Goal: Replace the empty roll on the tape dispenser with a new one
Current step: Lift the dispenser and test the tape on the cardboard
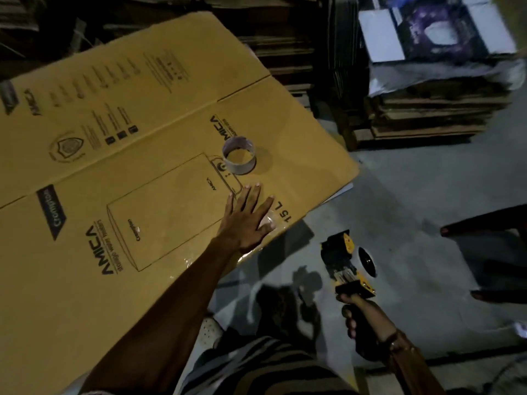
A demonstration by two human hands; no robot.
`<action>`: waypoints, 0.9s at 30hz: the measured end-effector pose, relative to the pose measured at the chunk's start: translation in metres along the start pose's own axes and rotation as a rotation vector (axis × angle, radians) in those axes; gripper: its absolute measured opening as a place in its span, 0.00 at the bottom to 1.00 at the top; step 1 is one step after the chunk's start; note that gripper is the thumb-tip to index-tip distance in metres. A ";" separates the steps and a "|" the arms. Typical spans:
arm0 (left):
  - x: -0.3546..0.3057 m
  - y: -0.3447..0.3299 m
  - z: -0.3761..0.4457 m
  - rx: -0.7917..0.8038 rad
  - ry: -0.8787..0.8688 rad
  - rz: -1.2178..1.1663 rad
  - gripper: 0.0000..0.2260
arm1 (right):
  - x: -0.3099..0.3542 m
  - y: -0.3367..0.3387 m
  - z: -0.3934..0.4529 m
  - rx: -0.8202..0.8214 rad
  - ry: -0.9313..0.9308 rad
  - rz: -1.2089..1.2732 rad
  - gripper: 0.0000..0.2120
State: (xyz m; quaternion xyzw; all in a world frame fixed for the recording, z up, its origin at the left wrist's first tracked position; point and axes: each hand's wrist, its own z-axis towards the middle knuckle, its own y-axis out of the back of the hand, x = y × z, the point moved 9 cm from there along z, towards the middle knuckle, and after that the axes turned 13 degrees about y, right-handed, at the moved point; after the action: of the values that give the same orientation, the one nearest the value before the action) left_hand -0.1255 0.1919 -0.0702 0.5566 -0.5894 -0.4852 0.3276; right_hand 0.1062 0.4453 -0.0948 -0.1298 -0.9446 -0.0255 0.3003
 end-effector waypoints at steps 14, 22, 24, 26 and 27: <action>0.003 0.078 -0.057 0.120 -0.151 -0.789 0.15 | 0.052 -0.092 -0.055 0.211 0.158 0.054 0.34; 0.030 0.123 -0.139 -0.289 -0.232 -0.611 0.21 | 0.065 -0.172 -0.065 0.317 0.205 0.012 0.28; 0.041 0.125 -0.147 -0.332 -0.232 -0.585 0.26 | 0.070 -0.193 -0.070 0.342 0.223 -0.034 0.17; 0.055 0.129 -0.154 -0.388 -0.226 -0.552 0.28 | 0.072 -0.214 -0.074 0.351 0.234 -0.042 0.13; 0.062 0.131 -0.157 -0.422 -0.220 -0.532 0.28 | 0.072 -0.224 -0.076 0.357 0.228 -0.046 0.16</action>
State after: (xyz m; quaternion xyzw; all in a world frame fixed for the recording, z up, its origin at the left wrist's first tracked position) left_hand -0.0344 0.0867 0.0927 0.5552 -0.3422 -0.7217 0.2320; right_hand 0.0337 0.2362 0.0158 -0.0494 -0.8967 0.1211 0.4228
